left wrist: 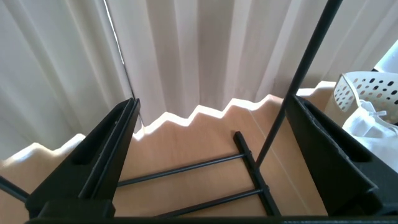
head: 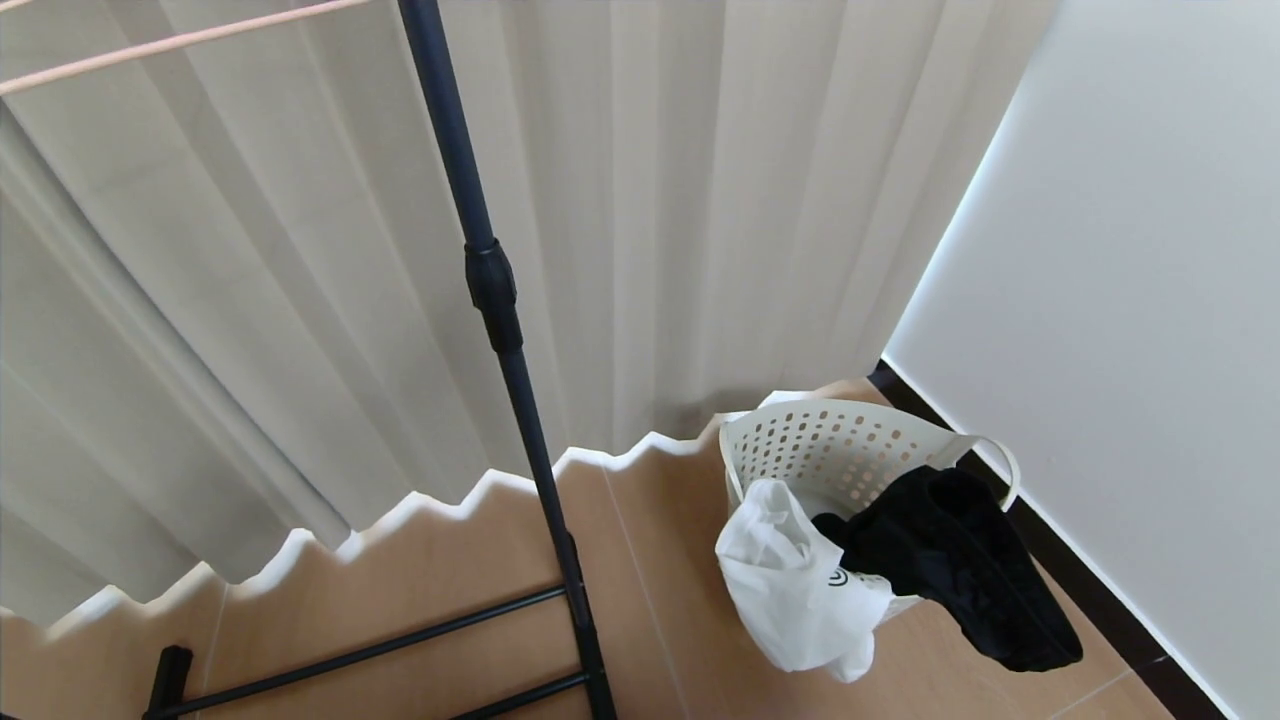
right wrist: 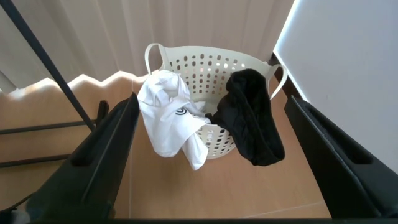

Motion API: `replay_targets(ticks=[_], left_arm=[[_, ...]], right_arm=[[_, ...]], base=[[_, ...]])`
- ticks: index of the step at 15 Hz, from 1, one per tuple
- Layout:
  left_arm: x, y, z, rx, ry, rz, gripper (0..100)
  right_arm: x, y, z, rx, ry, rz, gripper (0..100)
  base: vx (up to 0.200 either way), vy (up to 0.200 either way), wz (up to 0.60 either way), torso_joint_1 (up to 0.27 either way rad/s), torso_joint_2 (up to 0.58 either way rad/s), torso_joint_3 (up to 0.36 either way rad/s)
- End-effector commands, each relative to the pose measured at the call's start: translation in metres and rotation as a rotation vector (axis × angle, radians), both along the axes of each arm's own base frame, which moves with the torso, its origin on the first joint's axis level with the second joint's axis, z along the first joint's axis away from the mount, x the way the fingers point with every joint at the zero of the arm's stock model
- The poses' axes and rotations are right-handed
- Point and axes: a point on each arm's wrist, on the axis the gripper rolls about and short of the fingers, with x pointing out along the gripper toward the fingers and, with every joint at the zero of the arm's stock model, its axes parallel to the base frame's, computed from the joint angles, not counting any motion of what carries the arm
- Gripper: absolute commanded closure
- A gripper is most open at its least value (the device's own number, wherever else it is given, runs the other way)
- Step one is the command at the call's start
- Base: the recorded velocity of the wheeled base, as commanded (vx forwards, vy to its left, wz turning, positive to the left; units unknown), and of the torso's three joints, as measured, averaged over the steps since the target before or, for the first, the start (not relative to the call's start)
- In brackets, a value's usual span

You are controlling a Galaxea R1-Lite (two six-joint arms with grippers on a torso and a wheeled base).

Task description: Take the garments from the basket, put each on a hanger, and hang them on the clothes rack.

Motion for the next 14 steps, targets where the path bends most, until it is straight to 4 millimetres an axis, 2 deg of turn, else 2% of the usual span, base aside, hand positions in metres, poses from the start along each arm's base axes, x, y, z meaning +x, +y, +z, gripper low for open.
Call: replay_targets(ticks=[1, 14], left_arm=[[0.0001, 0.0, 0.0001, -0.002, 0.0, 0.0, 0], [0.0001, 0.0, 0.0001, -0.002, 0.0, 0.002, 0]], right_arm=[[0.0001, 0.0, 0.0001, 0.0, 0.001, 0.001, 0], [0.0002, -0.0001, -0.0001, 0.003, 0.001, -0.004, 0]], base=[[0.0, 0.0, 0.0, 0.002, 0.06, -0.085], [0.0, 0.0, 0.0, 0.001, 0.01, -0.189]])
